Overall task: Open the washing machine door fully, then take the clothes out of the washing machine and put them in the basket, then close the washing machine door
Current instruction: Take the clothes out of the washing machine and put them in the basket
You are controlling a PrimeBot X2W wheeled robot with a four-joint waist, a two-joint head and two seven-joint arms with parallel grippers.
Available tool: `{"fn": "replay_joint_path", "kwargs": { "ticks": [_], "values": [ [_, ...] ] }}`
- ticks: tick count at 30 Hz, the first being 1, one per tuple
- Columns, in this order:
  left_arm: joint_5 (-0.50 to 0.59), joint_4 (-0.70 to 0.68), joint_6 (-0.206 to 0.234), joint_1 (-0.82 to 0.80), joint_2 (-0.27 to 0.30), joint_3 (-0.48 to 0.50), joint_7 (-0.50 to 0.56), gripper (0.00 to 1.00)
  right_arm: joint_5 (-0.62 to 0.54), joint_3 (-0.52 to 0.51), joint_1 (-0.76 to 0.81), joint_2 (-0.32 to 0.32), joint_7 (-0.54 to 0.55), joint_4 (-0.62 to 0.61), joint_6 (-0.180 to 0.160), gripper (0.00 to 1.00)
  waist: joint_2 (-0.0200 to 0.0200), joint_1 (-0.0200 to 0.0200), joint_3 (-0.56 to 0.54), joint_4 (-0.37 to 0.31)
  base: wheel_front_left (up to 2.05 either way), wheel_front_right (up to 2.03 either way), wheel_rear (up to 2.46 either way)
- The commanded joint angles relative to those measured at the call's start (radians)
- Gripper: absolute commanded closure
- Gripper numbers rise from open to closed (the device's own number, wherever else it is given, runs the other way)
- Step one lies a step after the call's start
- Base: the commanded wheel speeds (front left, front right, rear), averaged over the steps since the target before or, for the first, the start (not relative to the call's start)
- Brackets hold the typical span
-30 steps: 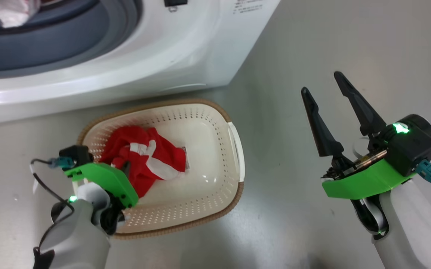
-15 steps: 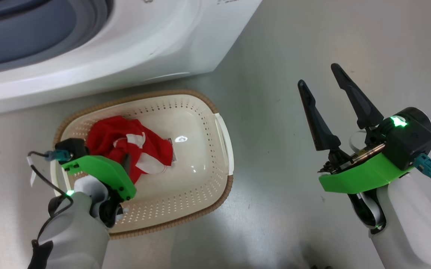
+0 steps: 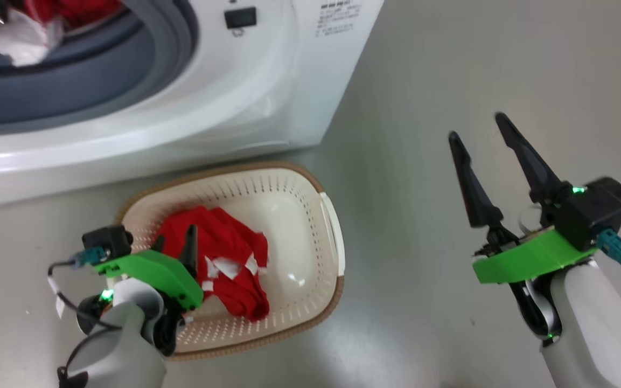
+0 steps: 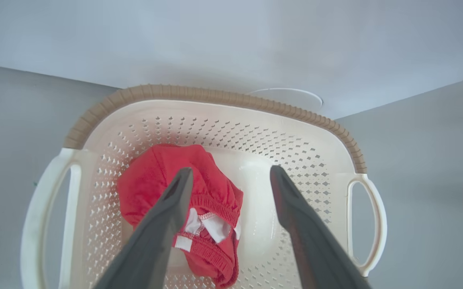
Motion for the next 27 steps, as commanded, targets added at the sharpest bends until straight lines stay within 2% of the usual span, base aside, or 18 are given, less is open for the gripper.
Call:
{"fn": "replay_joint_path", "kwargs": {
  "ticks": [1,6,10,18,27],
  "values": [
    [0.003,-0.018,-0.005,0.038,0.028,0.010,-0.023,0.00,-0.010,0.008,0.033,0.003,-0.006,-0.016,0.005,0.00,-0.0001,0.0000,-0.062,0.024,0.00,0.00,0.00],
    [0.009,-0.089,-0.006,0.096,0.044,-0.010,-0.077,0.00,-0.035,-0.029,0.072,0.016,-0.006,0.000,0.005,0.00,-0.0001,0.0000,-0.147,0.046,0.00,0.00,0.00],
    [0.045,-0.247,-0.006,0.162,0.100,0.022,-0.084,0.00,-0.048,-0.043,0.098,0.023,-0.006,0.006,0.005,0.00,-0.0001,0.0000,-0.211,0.062,0.00,0.00,0.00],
    [0.114,-0.593,-0.007,0.318,0.086,0.179,-0.084,0.00,-0.091,-0.076,0.120,0.022,-0.006,-0.011,0.005,0.00,-0.0001,0.0000,-0.280,0.081,0.00,0.00,0.00],
    [0.257,-0.846,-0.001,0.483,0.074,0.281,-0.084,0.00,-0.119,-0.125,0.169,0.044,-0.006,-0.034,0.005,0.00,-0.0001,0.0000,-0.377,0.068,0.00,0.00,0.00]
  ]
}}
